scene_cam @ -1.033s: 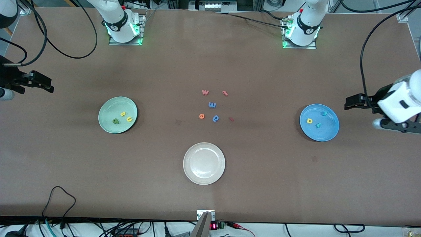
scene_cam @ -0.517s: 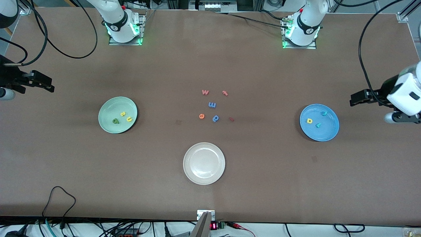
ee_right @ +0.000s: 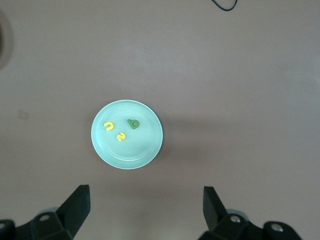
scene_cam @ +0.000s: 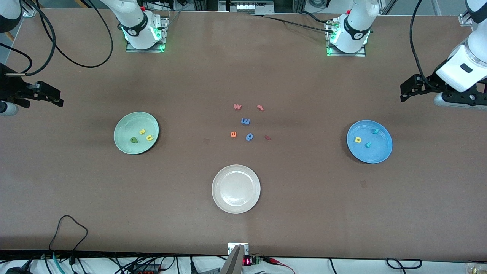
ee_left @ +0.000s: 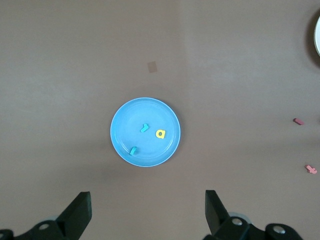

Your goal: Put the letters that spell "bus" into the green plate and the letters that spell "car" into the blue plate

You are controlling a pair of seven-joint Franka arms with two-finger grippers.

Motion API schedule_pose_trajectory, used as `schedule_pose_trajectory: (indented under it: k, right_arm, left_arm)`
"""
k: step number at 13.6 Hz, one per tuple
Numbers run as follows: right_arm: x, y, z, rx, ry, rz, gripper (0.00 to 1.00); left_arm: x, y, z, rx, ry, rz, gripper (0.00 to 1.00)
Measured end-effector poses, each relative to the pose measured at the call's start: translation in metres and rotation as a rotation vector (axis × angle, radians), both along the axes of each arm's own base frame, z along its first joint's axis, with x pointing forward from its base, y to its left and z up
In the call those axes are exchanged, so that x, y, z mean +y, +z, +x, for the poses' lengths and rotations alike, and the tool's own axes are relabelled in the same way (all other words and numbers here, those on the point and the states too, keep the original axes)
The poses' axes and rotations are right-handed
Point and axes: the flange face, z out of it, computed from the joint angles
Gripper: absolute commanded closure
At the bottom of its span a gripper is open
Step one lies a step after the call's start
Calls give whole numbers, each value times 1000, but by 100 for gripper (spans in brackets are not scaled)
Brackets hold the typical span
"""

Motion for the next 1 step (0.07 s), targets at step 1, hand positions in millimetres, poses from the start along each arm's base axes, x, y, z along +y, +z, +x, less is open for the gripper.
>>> schedule_pose_trajectory:
  k: [1]
  right_arm:
    - [0,0,0,0,1,0,0]
  left_arm:
    - [-1,-2,0,5,-2,0,0]
